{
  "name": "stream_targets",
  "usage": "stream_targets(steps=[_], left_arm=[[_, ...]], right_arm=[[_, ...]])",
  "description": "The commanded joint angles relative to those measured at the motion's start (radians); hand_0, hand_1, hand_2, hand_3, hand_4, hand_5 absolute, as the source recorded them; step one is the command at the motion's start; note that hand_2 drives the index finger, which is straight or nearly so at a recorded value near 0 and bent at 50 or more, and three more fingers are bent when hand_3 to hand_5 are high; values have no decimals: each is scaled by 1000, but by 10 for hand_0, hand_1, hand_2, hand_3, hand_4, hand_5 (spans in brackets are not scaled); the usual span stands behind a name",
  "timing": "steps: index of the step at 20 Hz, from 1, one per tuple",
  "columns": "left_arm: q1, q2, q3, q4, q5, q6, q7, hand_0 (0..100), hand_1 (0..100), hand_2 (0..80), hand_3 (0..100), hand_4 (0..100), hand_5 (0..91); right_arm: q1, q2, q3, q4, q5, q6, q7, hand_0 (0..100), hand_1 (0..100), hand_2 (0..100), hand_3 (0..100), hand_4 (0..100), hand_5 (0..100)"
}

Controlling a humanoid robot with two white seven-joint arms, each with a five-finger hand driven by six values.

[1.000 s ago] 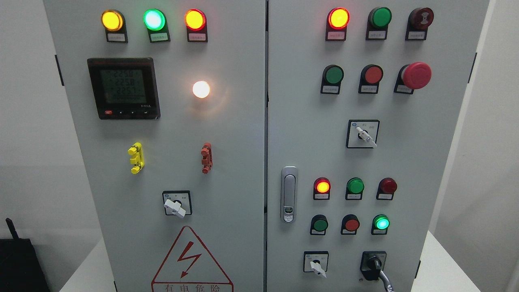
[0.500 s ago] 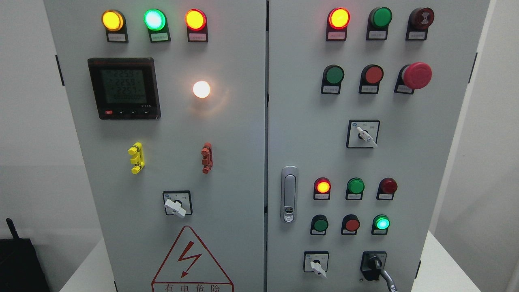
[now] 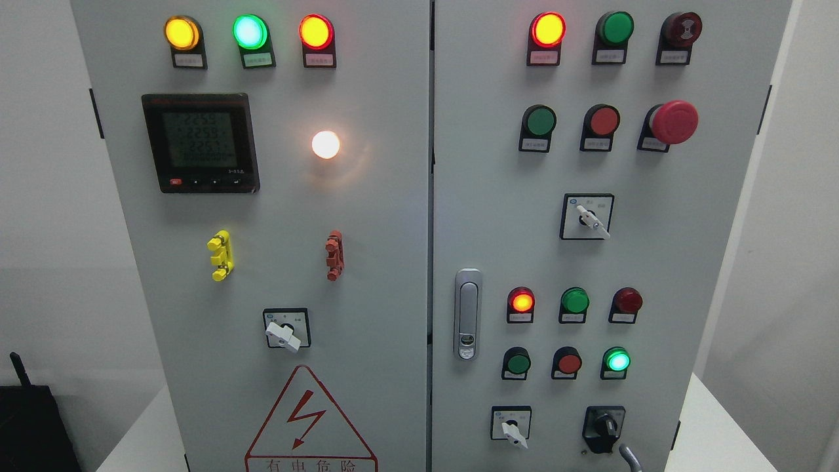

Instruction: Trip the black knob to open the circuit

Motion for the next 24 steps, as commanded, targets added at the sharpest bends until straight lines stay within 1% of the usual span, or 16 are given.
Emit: stream_targets(steps=[1,7,9,11,13,14,15,16,17,18,19,20,21,22,23,24], left_arm=[[-2,-2,1,0,2,-1,0,120,389,0,0,0,0],[-2,-2,1,0,2,-1,0,120,389,0,0,0,0],[-4,-2,1,0,2,-1,0,120,389,0,0,0,0],[-4,-2,1,0,2,0,0,120,389,0,0,0,0],[-2,-2,1,0,2,-1,0,120,389,0,0,0,0],[-2,-2,1,0,2,-1,0,120,389,0,0,0,0],[-2,-2,1,0,2,-1,0,120,389,0,0,0,0],[-4,-2,1,0,2,-1,0,120,389,0,0,0,0],[-2,-2,1,0,2,-1,0,120,389,0,0,0,0],[-2,-2,1,0,2,-1,0,120,389,0,0,0,0],[-4,-2,1,0,2,-1,0,120,389,0,0,0,0],[-2,-2,1,0,2,-1,0,120,389,0,0,0,0],[-2,-2,1,0,2,-1,0,120,389,0,0,0,0],[-2,-2,1,0,2,-1,0,120,389,0,0,0,0],[-4,-2,1,0,2,-1,0,120,389,0,0,0,0],[-4,-2,1,0,2,-1,0,120,389,0,0,0,0]], right_arm=[[5,4,-5,-41,-3,-15,-2,1000,887,0,1000,894,817],[58,7,-3,-88,-3,-15,-4,1000,871,0,1000,878,813],[84,7,-3,-111,-5,-15,-5,1000,848,0,1000,873,810],[105,7,0,-122,-5,-18,-20,1000,845,0,1000,847,793],[130,7,1,-137,-5,-20,-23,1000,831,0,979,817,774],[140,7,1,-145,-5,-21,-22,1000,803,0,957,788,748],[147,8,1,-148,-5,-25,-23,1000,745,0,926,764,730],[150,8,1,-151,-5,-26,-22,967,691,0,899,739,728],[153,10,0,-153,-5,-26,-22,880,575,0,834,685,665],[154,11,0,-153,-5,-28,-22,787,506,0,779,628,593],[154,11,0,-153,-5,-28,-22,719,489,0,733,578,534],[157,11,-2,-153,-6,-28,-22,629,463,0,614,481,452],[159,11,-2,-153,-6,-29,-22,546,451,0,535,416,409],[160,11,-2,-153,-6,-29,-22,483,448,0,484,372,373],[162,11,-2,-153,-8,-29,-22,403,426,0,386,295,286],[166,11,-2,-153,-14,-29,-22,342,406,0,320,233,224]])
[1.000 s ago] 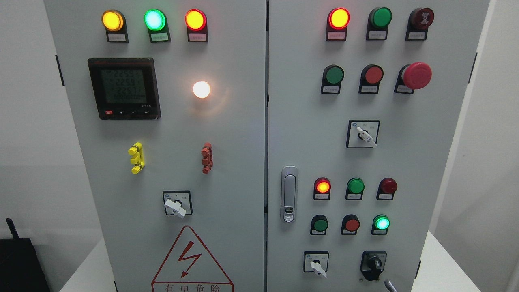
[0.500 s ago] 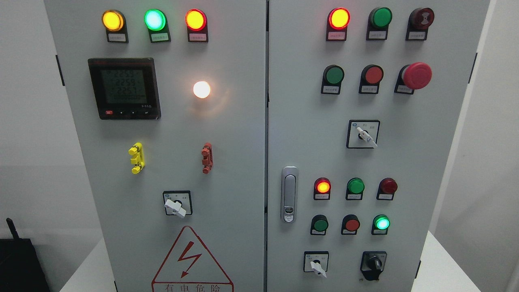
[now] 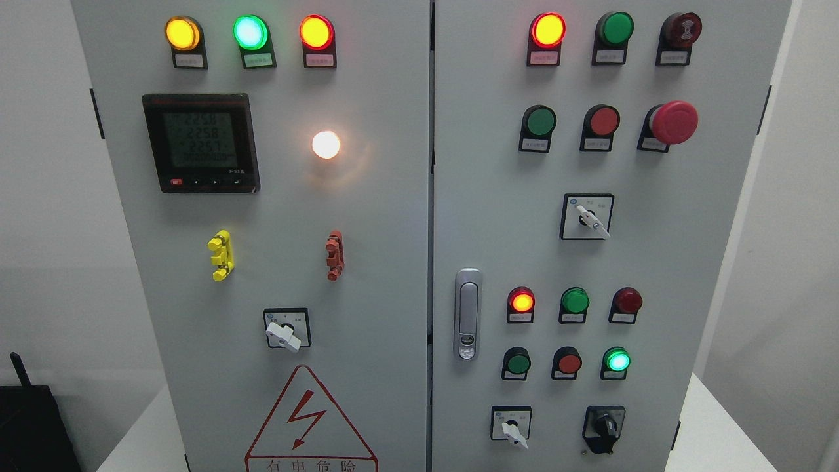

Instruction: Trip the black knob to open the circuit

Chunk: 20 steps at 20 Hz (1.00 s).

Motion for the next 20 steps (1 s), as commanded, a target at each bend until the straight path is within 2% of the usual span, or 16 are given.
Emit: stream_targets(steps=[1,3,4,6,7,8,12,15,20], left_arm=[[-2,-2,1,0,2,-1,0,120,389,0,0,0,0],[-4,-2,1,0,2,-1,0,120,389,0,0,0,0],[-2,-2,1,0,2,-1,0,120,389,0,0,0,0],[-2,-2,1,0,2,-1,0,120,389,0,0,0,0],[-2,-2,1,0,2,-1,0,120,389,0,0,0,0],[-4,-2,1,0,2,-1,0,120,389,0,0,0,0],[-4,-2,1,0,2,-1,0,120,389,0,0,0,0],[-2,-2,1,0,2,-1,0,120,389,0,0,0,0],[-4,-2,1,0,2,-1,0,120,389,0,0,0,0]], right_arm=[[4,4,-3,-26,-9,-15,1,302,388,0,262,179,159],[9,5,-3,-26,-10,-15,1,170,342,0,148,72,45],[9,8,-3,-26,-12,-15,2,147,324,0,124,47,12],[15,10,-1,-26,-12,-15,5,97,275,0,94,8,0],[16,10,-1,-26,-12,-15,5,89,263,0,89,1,0],[16,10,-1,-26,-12,-15,7,84,198,0,80,0,0],[24,12,-1,-26,-12,-15,7,26,64,0,33,0,0],[24,12,-1,-26,-12,-21,8,0,1,0,0,0,0],[29,12,0,-35,-12,-21,12,0,0,0,0,0,0]])
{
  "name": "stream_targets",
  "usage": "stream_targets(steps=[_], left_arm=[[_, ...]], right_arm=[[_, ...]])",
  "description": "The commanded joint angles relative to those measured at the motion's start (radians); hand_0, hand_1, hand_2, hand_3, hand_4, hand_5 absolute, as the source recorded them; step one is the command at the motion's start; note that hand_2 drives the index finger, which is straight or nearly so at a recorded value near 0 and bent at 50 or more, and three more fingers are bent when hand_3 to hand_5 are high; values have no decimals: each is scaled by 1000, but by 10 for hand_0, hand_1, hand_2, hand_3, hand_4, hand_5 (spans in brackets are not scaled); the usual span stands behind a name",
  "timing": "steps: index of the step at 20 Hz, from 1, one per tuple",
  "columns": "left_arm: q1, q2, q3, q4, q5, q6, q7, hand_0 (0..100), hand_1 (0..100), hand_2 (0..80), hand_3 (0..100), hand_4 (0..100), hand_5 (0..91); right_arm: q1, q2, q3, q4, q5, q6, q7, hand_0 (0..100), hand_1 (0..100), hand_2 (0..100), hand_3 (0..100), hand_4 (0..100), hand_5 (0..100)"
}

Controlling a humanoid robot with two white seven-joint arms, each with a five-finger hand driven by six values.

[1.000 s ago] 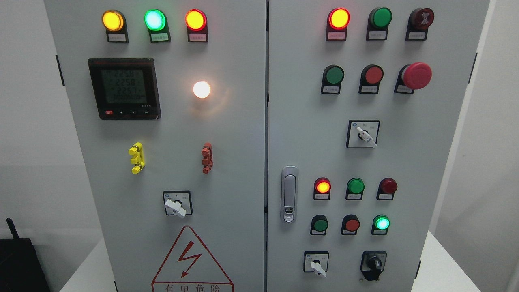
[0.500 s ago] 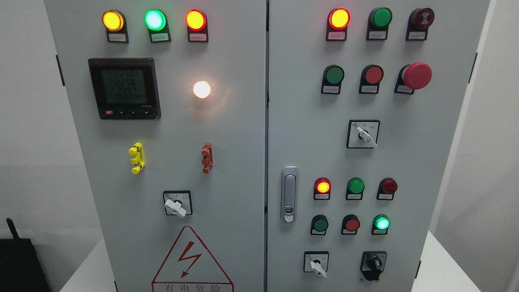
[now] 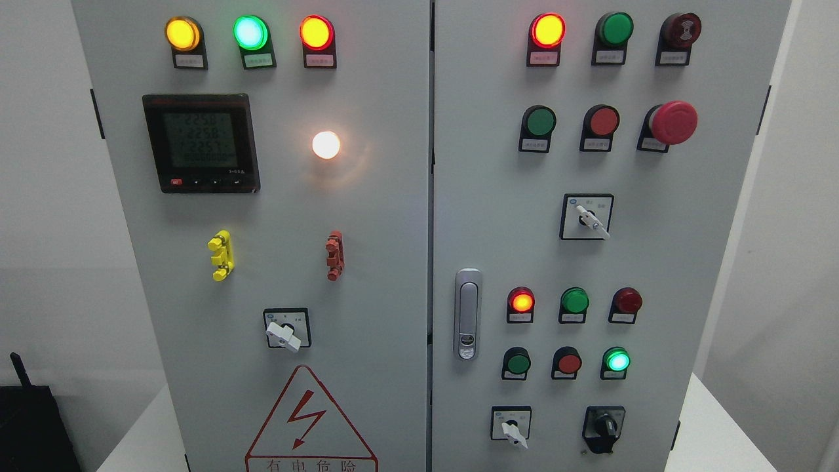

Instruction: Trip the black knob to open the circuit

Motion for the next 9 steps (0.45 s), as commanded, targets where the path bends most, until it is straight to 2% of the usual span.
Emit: stream_targets(steps=[1,9], left_arm=[[-4,-2,1,0,2,-1,0,120,389,0,0,0,0],[-4,-2,1,0,2,-1,0,120,389,0,0,0,0]], right_arm=[[2,2,0,-34,-3,-18,10,0,0,0,0,0,0],[5,8,-3,-36,-3,-18,14,0,0,0,0,0,0]])
